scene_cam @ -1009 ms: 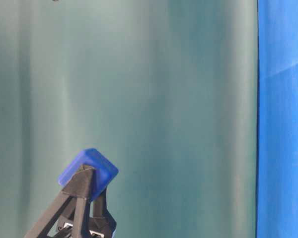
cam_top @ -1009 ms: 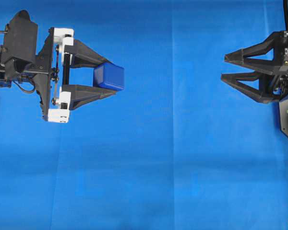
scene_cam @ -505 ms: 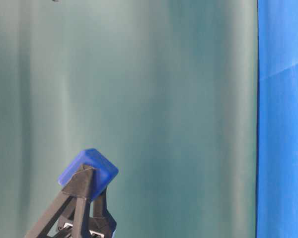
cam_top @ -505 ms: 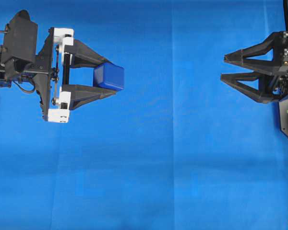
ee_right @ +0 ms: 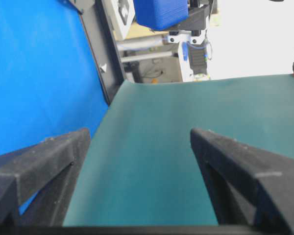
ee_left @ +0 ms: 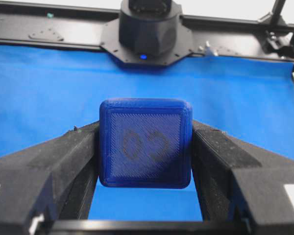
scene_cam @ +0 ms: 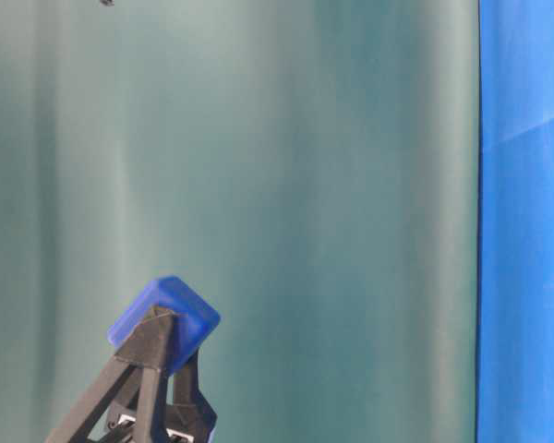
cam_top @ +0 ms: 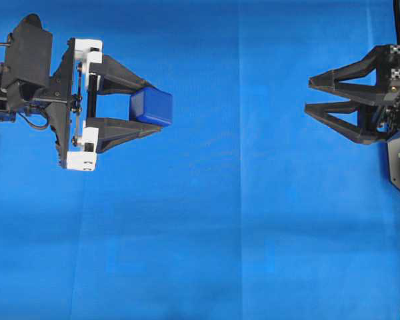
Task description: Handover the blue block to the right arm after grasping it with the left arm, then place it in the designated position.
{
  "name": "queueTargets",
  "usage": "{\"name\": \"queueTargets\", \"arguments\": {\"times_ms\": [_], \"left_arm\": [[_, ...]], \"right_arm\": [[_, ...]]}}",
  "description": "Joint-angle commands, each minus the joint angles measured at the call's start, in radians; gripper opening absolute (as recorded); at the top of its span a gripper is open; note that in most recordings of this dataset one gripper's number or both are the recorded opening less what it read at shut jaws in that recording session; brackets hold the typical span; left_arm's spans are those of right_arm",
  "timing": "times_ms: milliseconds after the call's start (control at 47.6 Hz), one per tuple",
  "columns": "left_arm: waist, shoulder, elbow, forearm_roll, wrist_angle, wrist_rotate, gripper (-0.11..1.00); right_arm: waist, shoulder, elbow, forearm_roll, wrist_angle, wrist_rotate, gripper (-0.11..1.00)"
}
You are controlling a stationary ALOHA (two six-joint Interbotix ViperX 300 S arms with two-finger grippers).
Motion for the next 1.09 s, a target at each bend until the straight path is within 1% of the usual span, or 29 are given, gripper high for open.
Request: {"name": "queueTargets", "arguments": {"times_ms": [0,357,505,736,946,1072], "left_arm": [[-0.002,-0.017,-0.012,-0.002,-0.009,-0.002,0.49],[-0.002,-0.017,-0.012,-0.002,-0.009,-0.003,0.49],[-0.002,-0.017,-0.012,-0.002,-0.009,-0.002,0.49],[-0.002,-0.017,-0.012,-0.002,-0.009,-0.003,0.49],[-0.002,-0.017,-0.012,-0.002,-0.011,-0.003,0.49],[-0.002,-0.017,-0.014,-0.002,-0.009,-0.003,0.49]], "right_arm": [[0.0,0.003,-0.031,0.0,-0.008,0.003,0.96],[0.002,0.006,-0.032,-0.002,-0.006,0.005,0.96],[0.002,0.035,-0.044,-0.002,-0.018,0.005,0.96],[0.002,0.135,-0.109,-0.009,-0.031,0.002,0.96],[0.0,0.252,-0.195,-0.049,-0.052,0.002,0.96],[0.0,0.322,-0.25,-0.054,-0.075,0.002,0.96]]}}
